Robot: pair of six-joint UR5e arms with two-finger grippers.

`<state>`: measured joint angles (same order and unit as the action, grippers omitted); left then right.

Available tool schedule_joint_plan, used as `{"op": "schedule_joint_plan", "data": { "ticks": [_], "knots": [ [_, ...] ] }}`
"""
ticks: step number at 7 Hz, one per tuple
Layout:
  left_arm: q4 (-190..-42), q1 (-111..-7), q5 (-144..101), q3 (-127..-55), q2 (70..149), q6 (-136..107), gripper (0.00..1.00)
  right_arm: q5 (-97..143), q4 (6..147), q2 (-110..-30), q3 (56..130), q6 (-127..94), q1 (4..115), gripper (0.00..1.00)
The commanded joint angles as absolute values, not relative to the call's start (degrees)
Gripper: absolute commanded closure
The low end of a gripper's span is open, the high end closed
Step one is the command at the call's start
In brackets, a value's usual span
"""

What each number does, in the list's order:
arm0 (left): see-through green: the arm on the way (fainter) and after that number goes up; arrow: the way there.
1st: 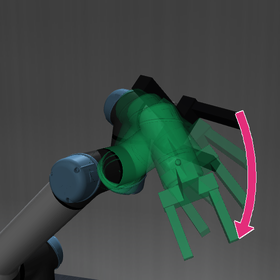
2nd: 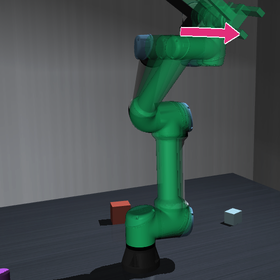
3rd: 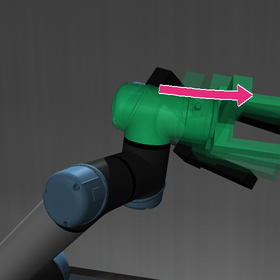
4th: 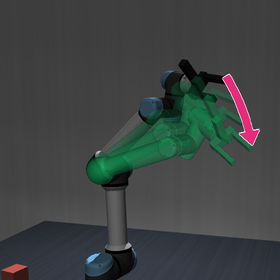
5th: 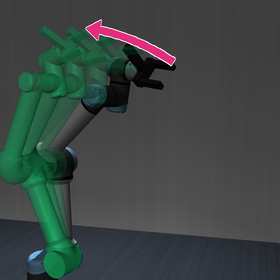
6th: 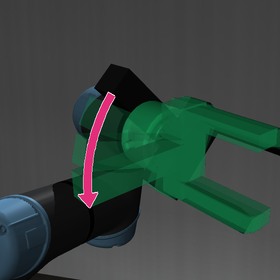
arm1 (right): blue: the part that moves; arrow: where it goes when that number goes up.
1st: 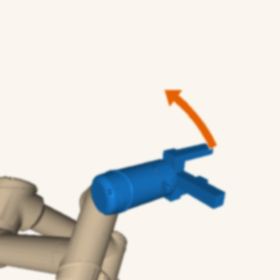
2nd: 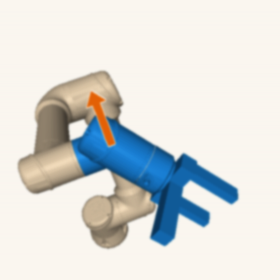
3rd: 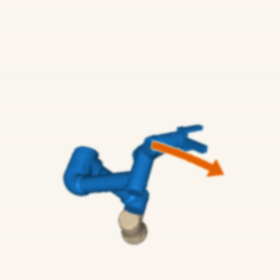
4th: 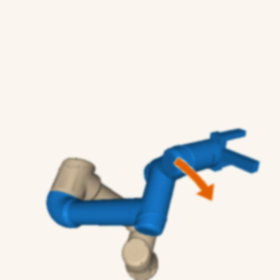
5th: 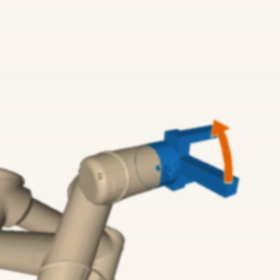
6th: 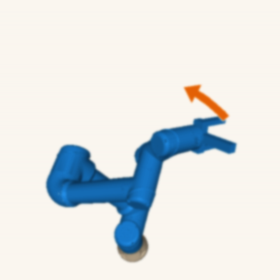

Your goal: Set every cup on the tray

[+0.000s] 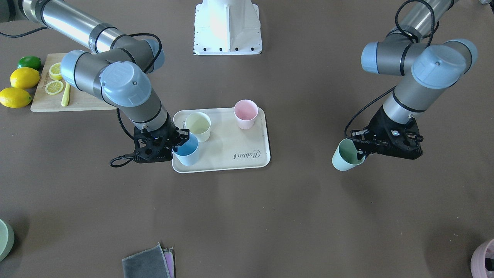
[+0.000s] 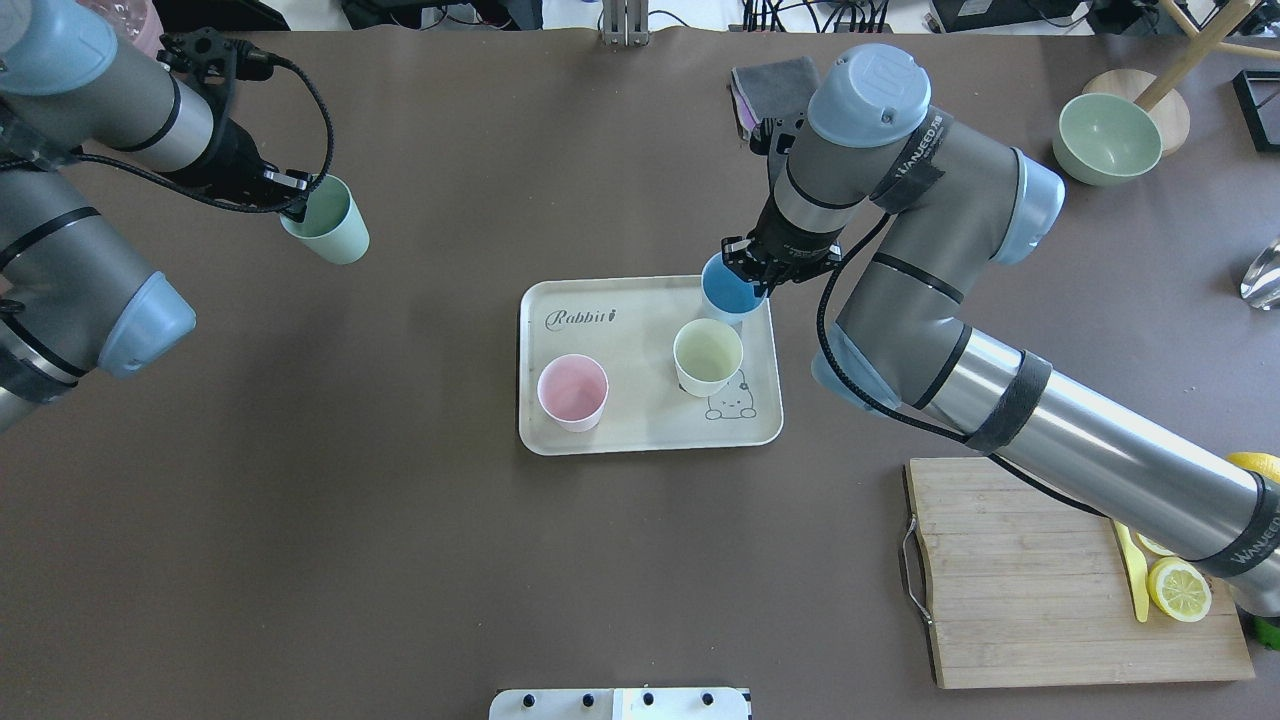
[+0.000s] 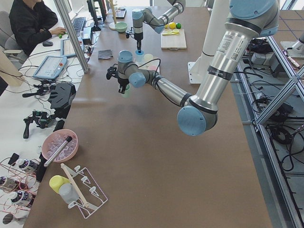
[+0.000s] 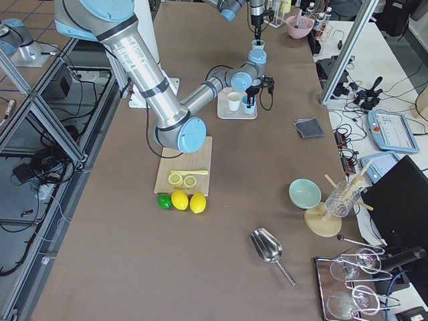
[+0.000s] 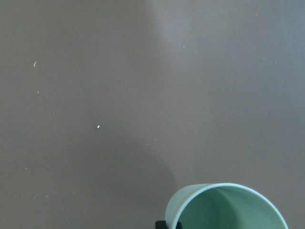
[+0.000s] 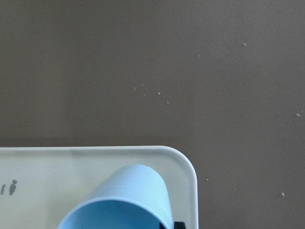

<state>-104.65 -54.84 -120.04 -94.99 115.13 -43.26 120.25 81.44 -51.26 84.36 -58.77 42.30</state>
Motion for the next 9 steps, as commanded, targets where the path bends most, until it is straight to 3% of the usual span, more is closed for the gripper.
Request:
{"op": "schedule_joint_plan", "data": {
  "ticks": [1,2,6,9],
  "knots": [
    [-100.29,-54.67,-120.06,-96.68,118.37,-46.81,1.0,120.58,79.54,-49.75,82.62,-61.94,42.45,0.43],
    [-100.28,-53.54,-119.97,-96.85,120.82,-53.37,1.0,121.37,79.54,-48.96,83.14,-62.66,43.32,0.0],
    [-100.37,-39.15,-111.22,-96.07,127.6,-68.26,1.0,127.36,79.9,-51.14,85.5,-61.62,52.89,0.0],
    [-100.55,-35.86,-107.67,-94.06,128.4,-69.78,1.0,122.07,80.07,-55.36,89.03,-55.48,56.75,0.0]
  ]
}}
